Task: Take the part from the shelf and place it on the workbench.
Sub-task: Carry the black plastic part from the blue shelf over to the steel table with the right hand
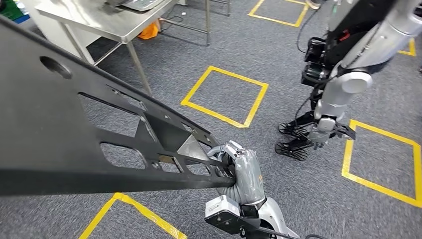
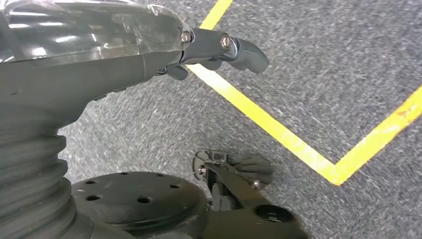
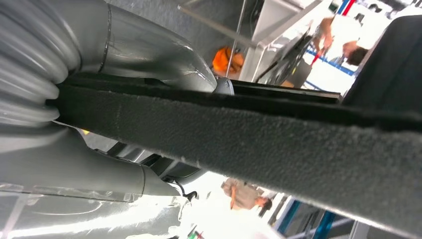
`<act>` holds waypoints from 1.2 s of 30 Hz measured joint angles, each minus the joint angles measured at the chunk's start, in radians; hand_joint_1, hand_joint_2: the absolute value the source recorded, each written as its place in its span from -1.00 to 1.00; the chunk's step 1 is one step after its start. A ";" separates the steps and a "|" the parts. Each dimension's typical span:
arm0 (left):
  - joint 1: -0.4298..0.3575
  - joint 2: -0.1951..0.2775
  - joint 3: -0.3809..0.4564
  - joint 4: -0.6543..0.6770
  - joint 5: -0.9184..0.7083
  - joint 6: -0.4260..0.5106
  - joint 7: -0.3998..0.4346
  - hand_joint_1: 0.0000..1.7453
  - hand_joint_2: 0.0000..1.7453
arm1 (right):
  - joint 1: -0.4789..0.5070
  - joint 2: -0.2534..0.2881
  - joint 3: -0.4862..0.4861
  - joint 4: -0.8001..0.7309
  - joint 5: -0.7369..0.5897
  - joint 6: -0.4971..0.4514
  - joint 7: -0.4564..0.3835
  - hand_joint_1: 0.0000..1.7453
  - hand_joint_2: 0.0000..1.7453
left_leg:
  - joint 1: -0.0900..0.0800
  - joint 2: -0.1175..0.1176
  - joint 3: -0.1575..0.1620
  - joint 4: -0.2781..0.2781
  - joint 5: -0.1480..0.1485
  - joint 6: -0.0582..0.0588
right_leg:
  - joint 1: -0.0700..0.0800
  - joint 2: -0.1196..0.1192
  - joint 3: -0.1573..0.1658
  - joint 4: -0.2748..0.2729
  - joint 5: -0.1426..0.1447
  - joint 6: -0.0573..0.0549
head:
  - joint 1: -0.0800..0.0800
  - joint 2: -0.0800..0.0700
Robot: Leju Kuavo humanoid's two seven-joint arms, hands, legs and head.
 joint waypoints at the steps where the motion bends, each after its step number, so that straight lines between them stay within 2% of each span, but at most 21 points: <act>1: 0.001 0.000 0.000 0.000 0.000 0.000 0.000 -1.00 1.00 | 0.000 0.000 0.000 0.000 0.000 0.000 0.000 1.00 1.00 | 0.003 0.004 -0.017 0.031 -0.004 -0.003 | 0.000 -0.010 0.001 0.000 -0.002 0.000 | -0.001 0.000; 2: 0.002 0.000 0.000 0.000 0.000 0.000 0.000 -1.00 1.00 | 0.000 0.000 0.000 0.001 0.000 0.000 0.000 1.00 1.00 | 0.006 0.007 -0.017 0.026 0.010 -0.005 | 0.000 -0.019 0.003 0.000 -0.004 0.001 | -0.003 0.000; 3: 0.003 0.001 0.000 0.000 0.000 0.000 0.000 -1.00 1.00 | 0.000 0.000 0.000 0.001 0.000 0.000 0.000 1.00 1.00 | 0.009 0.011 0.003 -0.016 0.040 -0.006 | -0.001 -0.028 0.006 0.000 -0.007 0.003 | -0.004 0.000; 4: 0.003 0.001 0.000 0.000 0.001 0.000 0.000 -1.00 1.00 | 0.000 0.001 0.000 0.001 0.000 0.000 0.000 1.00 1.00 | 0.011 0.021 0.037 -0.086 0.077 -0.007 | -0.001 -0.035 0.010 0.000 -0.010 0.006 | -0.004 0.000; 6: 0.003 0.002 0.000 0.000 0.005 0.002 0.000 -1.00 1.00 | 0.000 0.002 0.000 0.001 0.000 0.002 0.000 1.00 1.00 | 0.008 0.047 0.094 -0.206 0.122 0.000 | 0.001 -0.047 0.019 0.002 -0.018 0.016 | -0.006 0.000; 7: 0.004 0.002 0.000 0.000 0.007 0.003 0.000 -1.00 1.00 | -0.001 0.003 0.000 0.001 0.000 0.003 0.000 1.00 1.00 | 0.004 0.054 0.107 -0.236 0.128 0.006 | 0.003 -0.052 0.023 0.002 -0.021 0.022 | -0.006 0.000; 9: 0.007 0.002 0.000 0.000 0.009 0.006 0.000 -1.00 1.00 | -0.002 0.003 0.001 0.001 0.000 0.004 0.000 1.00 1.00 | -0.001 0.046 0.108 -0.243 0.125 0.020 | 0.003 -0.060 0.029 0.000 -0.025 0.033 | -0.004 0.000; 11: 0.008 0.001 0.000 0.000 0.009 0.008 -0.001 -1.00 1.00 | -0.003 0.003 0.001 0.001 0.000 0.005 0.000 1.00 1.00 | 0.000 0.035 0.113 -0.250 0.128 0.035 | -0.002 -0.044 0.029 0.016 -0.041 0.043 | -0.002 0.000; 13: 0.007 0.001 0.000 0.000 0.009 0.009 -0.002 -1.00 1.00 | -0.004 0.003 0.001 0.001 0.000 0.005 0.000 1.00 1.00 | 0.002 0.024 0.117 -0.256 0.130 0.048 | -0.006 -0.007 -0.008 0.102 -0.091 0.047 | 0.004 0.000; 15: 0.006 0.001 0.000 0.000 0.009 0.009 -0.002 -1.00 1.00 | -0.002 0.003 0.001 0.001 0.000 0.005 0.001 1.00 1.00 | -0.001 0.010 0.117 -0.256 0.129 0.054 | -0.005 0.012 -0.079 0.238 -0.147 0.047 | 0.013 0.000; 16: 0.007 0.001 0.000 0.000 0.009 0.009 -0.002 -1.00 1.00 | -0.001 0.003 0.001 0.001 0.000 0.005 0.001 1.00 1.00 | -0.003 0.002 0.117 -0.255 0.129 0.056 | -0.004 0.014 -0.106 0.283 -0.155 0.047 | 0.017 0.000; 17: 0.007 0.001 0.000 0.000 0.009 0.009 -0.002 -1.00 1.00 | 0.000 0.003 0.001 0.001 0.000 0.005 0.001 1.00 1.00 | -0.004 -0.008 0.118 -0.254 0.128 0.056 | -0.003 0.015 -0.118 0.294 -0.143 0.045 | 0.020 0.000; 18: 0.007 0.001 0.000 0.000 0.010 0.009 -0.002 -1.00 1.00 | 0.001 0.003 0.001 0.001 0.000 0.005 0.001 1.00 1.00 | -0.005 -0.018 0.120 -0.253 0.127 0.056 | -0.002 0.017 -0.108 0.261 -0.112 0.042 | 0.023 0.000; 20: 0.007 0.001 0.000 -0.001 0.009 0.009 -0.002 -1.00 1.00 | 0.000 0.003 0.001 0.001 0.000 0.005 0.001 1.00 1.00 | -0.006 -0.038 0.122 -0.250 0.125 0.053 | -0.001 0.043 -0.051 0.123 -0.036 0.033 | 0.029 0.000; 22: 0.007 0.000 0.001 -0.002 0.010 0.009 -0.002 -1.00 1.00 | 0.000 0.003 0.001 0.001 0.000 0.005 0.001 1.00 1.00 | -0.006 -0.054 0.119 -0.246 0.123 0.046 | 0.000 0.069 -0.013 0.026 -0.001 0.028 | 0.034 0.000; 25: 0.007 0.000 0.001 -0.002 0.011 0.010 -0.002 -1.00 1.00 | -0.001 0.003 0.001 0.001 0.000 0.005 0.001 1.00 1.00 | -0.003 -0.070 0.115 -0.246 0.123 0.028 | 0.002 0.057 -0.008 0.008 0.002 0.020 | 0.032 0.000; 27: 0.006 0.001 0.001 -0.002 0.012 0.011 -0.002 -1.00 1.00 | -0.001 0.003 0.001 0.001 0.000 0.006 0.001 1.00 1.00 | -0.004 -0.049 0.104 -0.215 0.102 0.017 | -0.003 0.039 -0.002 -0.002 0.007 0.010 | 0.025 0.000; 30: 0.006 0.001 0.001 -0.002 0.016 0.011 -0.002 -1.00 1.00 | -0.001 0.003 0.001 0.001 0.000 0.006 0.001 1.00 1.00 | 0.000 -0.003 0.022 -0.043 0.016 0.002 | -0.004 0.007 0.002 -0.007 0.006 0.002 | 0.005 0.000; 32: 0.007 0.001 0.001 -0.002 0.018 0.011 -0.002 -1.00 1.00 | 0.000 0.003 0.001 0.001 0.000 0.006 0.001 1.00 1.00 | 0.006 0.005 -0.017 0.030 0.002 -0.005 | -0.004 -0.014 0.004 -0.006 0.003 0.002 | 0.001 0.000; 33: 0.008 0.001 0.001 -0.002 0.018 0.011 -0.002 -1.00 1.00 | 0.000 0.003 0.001 0.001 0.000 0.006 0.001 1.00 1.00 | 0.009 0.008 -0.008 0.011 0.022 -0.007 | -0.005 -0.023 0.006 -0.006 0.001 0.004 | 0.000 0.000; 36: 0.007 0.001 0.001 -0.002 0.019 0.011 -0.002 -1.00 1.00 | 0.000 0.003 0.001 0.001 0.000 0.006 0.001 1.00 1.00 | 0.011 0.047 0.085 -0.182 0.113 -0.006 | -0.005 -0.045 0.018 -0.004 -0.009 0.016 | -0.006 0.000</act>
